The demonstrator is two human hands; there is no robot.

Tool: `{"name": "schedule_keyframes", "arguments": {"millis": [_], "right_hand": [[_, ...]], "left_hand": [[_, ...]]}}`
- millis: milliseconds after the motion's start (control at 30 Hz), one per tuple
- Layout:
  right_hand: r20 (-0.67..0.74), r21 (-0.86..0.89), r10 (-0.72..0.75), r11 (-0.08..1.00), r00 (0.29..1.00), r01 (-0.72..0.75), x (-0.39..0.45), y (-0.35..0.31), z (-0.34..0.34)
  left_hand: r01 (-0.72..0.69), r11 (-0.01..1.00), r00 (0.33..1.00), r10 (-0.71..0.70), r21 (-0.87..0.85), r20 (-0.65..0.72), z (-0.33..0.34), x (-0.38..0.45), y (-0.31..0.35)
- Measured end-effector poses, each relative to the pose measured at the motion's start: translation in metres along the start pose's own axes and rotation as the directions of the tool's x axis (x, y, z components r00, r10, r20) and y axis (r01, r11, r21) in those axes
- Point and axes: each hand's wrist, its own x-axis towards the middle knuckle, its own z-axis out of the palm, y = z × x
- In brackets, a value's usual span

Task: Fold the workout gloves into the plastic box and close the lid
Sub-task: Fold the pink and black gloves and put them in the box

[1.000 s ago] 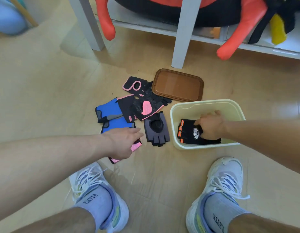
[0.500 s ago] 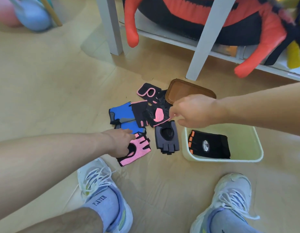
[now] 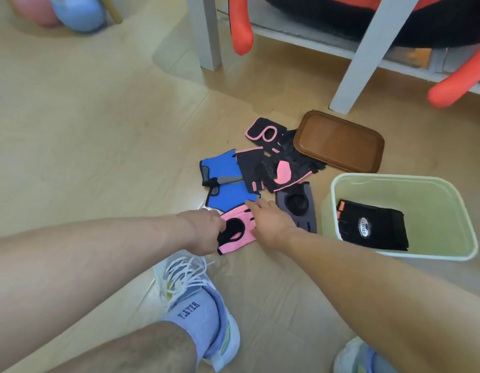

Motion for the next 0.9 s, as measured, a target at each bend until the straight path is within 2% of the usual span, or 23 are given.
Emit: {"name": "schedule_keyframes", "arguments": {"millis": [67, 167, 267, 367, 433, 500, 567, 633, 733, 833, 900], "right_hand": [[-0.082, -0.117, -0.013, 0.993, 0.997, 0.003, -0.003, -0.004, 0.013], [-0.085, -0.156, -0.115, 0.983, 0.99, 0.101, -0.009, -0.002, 0.013], [-0.15, 0.016, -0.272, 0.961, 0.95, 0.278, -0.017, 0.004, -0.01], [-0.369, 0.208, -0.288, 0.901, 0.883, 0.381, -0.024, 0.006, -0.039], [-0.438, 0.209, -0.227, 0.915, 0.87, 0.344, -0.019, 0.006, -0.052], [-0.42, 0.156, -0.114, 0.968, 0.901, 0.195, -0.006, 0.009, -0.058], [-0.321, 0.112, 0.045, 0.994, 0.946, -0.009, 0.01, 0.015, -0.061], [-0.168, 0.142, 0.164, 0.98, 0.972, -0.141, 0.023, 0.022, -0.06], [-0.004, 0.148, 0.187, 0.972, 0.982, -0.184, 0.036, 0.025, -0.046], [-0.017, 0.043, 0.16, 0.986, 0.987, -0.159, 0.038, 0.026, -0.036], [-0.088, 0.049, 0.142, 0.989, 0.986, -0.138, 0.035, 0.027, -0.037]], "left_hand": [[-0.003, 1.0, 1.0, 0.003, 0.003, 0.025, 0.003, -0.001, 0.0], [-0.007, 0.999, 1.0, 0.006, -0.052, -0.028, 0.002, -0.002, 0.002], [0.05, 0.979, 0.994, -0.067, -0.196, -0.082, 0.001, -0.002, 0.002], [0.096, 0.908, 0.977, -0.164, -0.409, -0.133, -0.005, 0.002, -0.001], [0.055, 0.843, 0.946, -0.215, -0.534, -0.242, -0.005, 0.005, -0.003], [0.034, 0.793, 0.931, -0.247, -0.608, -0.269, -0.005, 0.004, -0.004], [0.013, 0.743, 0.917, -0.276, -0.669, -0.288, -0.006, 0.003, 0.0], [0.003, 0.692, 0.904, -0.311, -0.722, -0.293, -0.007, -0.001, 0.006], [-0.037, 0.596, 0.904, -0.323, -0.802, -0.282, -0.002, -0.002, 0.012], [-0.073, 0.486, 0.893, -0.357, -0.871, -0.274, 0.003, -0.004, 0.012], [-0.086, 0.418, 0.874, -0.404, -0.904, -0.27, 0.002, -0.005, 0.01]]}}
